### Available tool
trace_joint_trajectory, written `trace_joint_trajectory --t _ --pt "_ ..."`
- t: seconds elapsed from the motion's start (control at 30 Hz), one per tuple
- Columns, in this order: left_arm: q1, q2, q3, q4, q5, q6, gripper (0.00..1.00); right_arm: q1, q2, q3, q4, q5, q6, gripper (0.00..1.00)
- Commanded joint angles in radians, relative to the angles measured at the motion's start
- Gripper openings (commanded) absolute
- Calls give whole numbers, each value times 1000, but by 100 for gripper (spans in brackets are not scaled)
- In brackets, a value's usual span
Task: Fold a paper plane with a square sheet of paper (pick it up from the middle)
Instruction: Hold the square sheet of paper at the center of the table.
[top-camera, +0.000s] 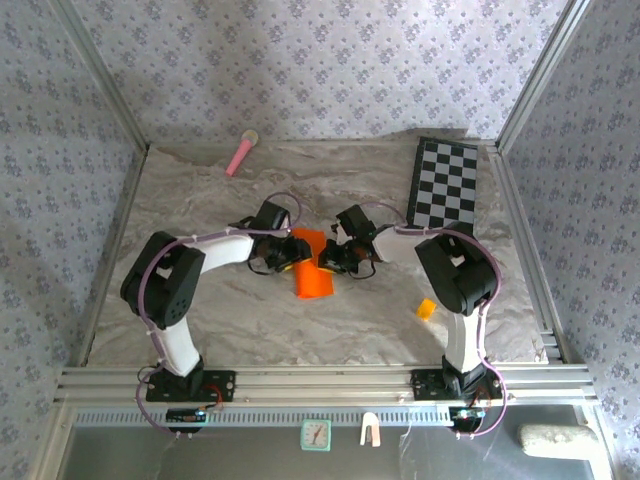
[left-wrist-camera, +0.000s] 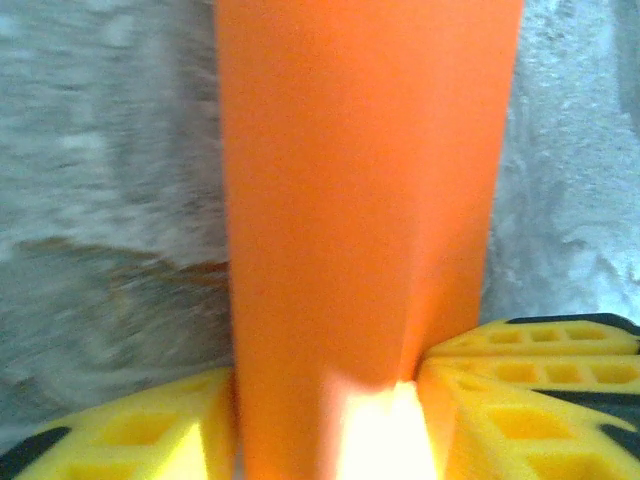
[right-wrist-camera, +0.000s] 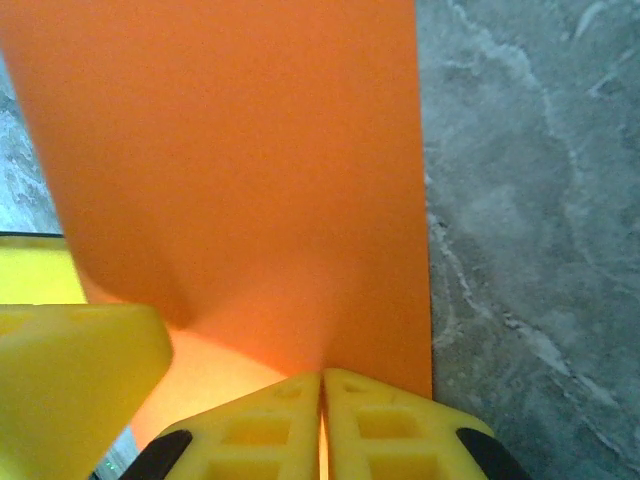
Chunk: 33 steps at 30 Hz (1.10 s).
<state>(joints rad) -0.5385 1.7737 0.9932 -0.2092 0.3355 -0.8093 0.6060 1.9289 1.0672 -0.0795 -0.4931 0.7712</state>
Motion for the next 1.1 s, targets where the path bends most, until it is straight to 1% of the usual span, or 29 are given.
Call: trace_joint_trajectory --t 0.0,0.17,0.33,0.43,0.5,0.7,0.83,1.07 --pt "3 -44 23 -133 -66 8 58 12 31 10 -50 29 21 10" --pt "-18 -34 41 -178 -63 26 65 11 25 11 -7 -12 42 12" --pt "-39 4 86 -227 -85 57 65 10 -3 7 31 -48 53 18" --pt "-41 29 107 -252 -105 63 61 5 -26 -8 45 -57 64 20" --pt "-41 44 115 -267 -123 65 56 -4 -56 -33 67 -56 75 22" --pt "-41 67 119 -291 -151 66 43 -48 -159 -99 67 -3 57 28" --pt "-40 63 117 -297 -173 60 40 -75 -181 -113 35 25 31 29" --pt "-41 74 123 -301 -175 61 33 -88 -171 -122 41 22 31 30"
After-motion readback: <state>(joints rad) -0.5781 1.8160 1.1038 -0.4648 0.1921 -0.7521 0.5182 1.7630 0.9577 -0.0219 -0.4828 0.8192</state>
